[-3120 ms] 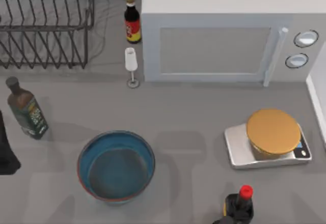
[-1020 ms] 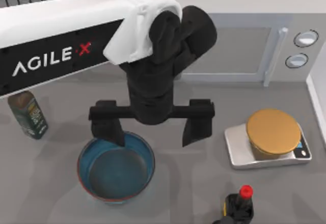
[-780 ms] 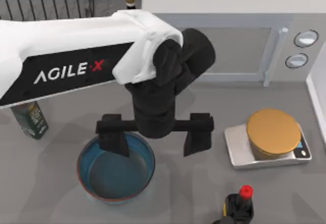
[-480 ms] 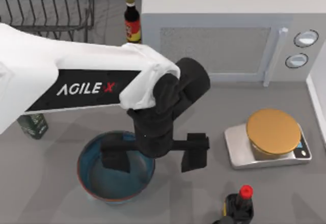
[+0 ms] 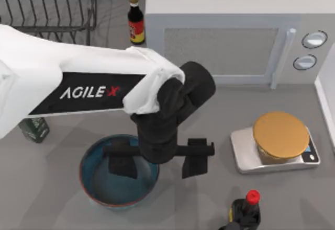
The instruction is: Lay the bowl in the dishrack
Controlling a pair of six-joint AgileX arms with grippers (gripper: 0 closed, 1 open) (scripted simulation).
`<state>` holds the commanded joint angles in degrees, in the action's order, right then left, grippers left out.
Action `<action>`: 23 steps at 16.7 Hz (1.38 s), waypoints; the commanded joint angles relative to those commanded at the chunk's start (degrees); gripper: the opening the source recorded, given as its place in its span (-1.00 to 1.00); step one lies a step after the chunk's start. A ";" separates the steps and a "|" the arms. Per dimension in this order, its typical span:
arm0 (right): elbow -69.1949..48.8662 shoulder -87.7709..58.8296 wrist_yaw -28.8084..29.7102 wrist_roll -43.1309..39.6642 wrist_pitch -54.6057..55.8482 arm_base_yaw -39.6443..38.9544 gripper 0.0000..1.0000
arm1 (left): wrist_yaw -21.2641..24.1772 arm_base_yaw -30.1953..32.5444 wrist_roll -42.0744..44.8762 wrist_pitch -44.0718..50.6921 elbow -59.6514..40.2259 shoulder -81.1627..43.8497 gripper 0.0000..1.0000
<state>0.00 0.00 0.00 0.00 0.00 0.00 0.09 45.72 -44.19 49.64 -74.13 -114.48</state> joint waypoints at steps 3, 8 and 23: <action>0.00 0.00 0.00 0.00 0.00 0.00 1.00 | 0.00 0.00 0.00 0.00 0.00 0.00 -0.06; 0.00 0.00 0.00 0.00 0.00 0.00 1.00 | 0.00 0.00 0.00 0.00 0.00 0.00 -0.81; 0.00 0.00 0.00 0.00 0.00 0.00 1.00 | -0.03 0.48 -0.23 6.63 -6.46 -0.03 -1.00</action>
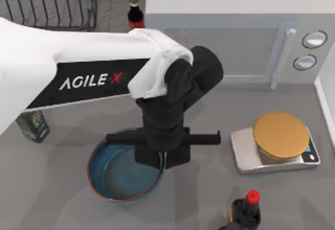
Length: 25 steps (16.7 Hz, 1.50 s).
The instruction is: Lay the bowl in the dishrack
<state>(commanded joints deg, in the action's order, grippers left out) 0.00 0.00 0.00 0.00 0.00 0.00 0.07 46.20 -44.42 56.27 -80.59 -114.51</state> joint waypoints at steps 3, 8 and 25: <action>0.00 0.00 0.00 0.00 0.00 0.00 1.00 | -0.04 0.21 -0.28 11.25 -10.59 0.27 -1.00; 0.00 0.00 0.00 0.00 0.00 0.00 1.00 | -0.01 0.18 -0.41 31.97 -29.14 1.70 -1.00; 0.00 0.00 0.00 0.00 0.00 0.00 1.00 | 3.29 -13.69 11.70 18.62 -23.08 18.14 -1.00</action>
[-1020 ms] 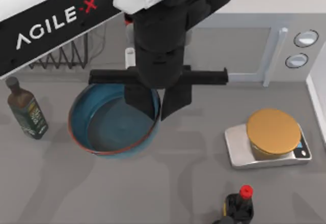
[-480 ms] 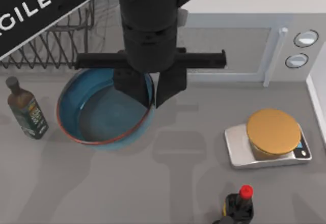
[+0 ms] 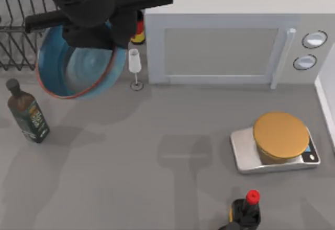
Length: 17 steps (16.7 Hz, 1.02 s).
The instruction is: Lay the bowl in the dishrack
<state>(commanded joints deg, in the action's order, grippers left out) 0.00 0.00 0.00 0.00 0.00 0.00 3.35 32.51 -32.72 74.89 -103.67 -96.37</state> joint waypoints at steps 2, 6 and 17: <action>0.00 0.00 0.00 0.00 0.00 0.00 1.00 | 1.26 -6.13 4.92 -8.90 5.81 6.13 -1.00; 0.00 0.00 0.00 0.00 0.00 0.00 1.00 | 3.83 -19.55 15.67 -29.55 18.73 19.70 -1.00; 0.00 0.00 0.00 0.00 0.00 0.00 1.00 | 8.50 -42.88 33.45 -61.96 39.87 45.35 -1.00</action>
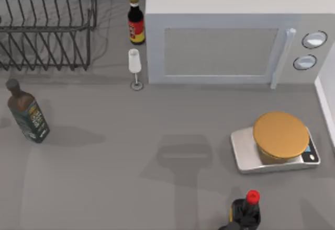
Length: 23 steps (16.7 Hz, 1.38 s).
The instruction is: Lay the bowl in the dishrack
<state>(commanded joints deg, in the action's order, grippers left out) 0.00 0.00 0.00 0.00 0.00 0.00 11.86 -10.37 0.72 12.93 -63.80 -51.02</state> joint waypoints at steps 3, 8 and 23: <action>0.00 0.00 0.00 0.00 0.00 0.00 1.00 | -0.16 0.19 0.03 0.14 -0.23 -0.16 -1.00; 0.00 0.00 0.00 0.00 0.00 0.00 1.00 | -0.56 0.97 -0.04 -6.15 0.07 -6.31 -1.00; 0.00 0.00 0.00 0.00 0.00 0.00 1.00 | -5.75 6.48 0.20 -60.11 10.72 -49.26 -1.00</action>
<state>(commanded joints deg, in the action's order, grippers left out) 0.00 0.00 0.00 0.00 0.00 0.00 6.11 -3.89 0.92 -47.19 -53.08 -100.28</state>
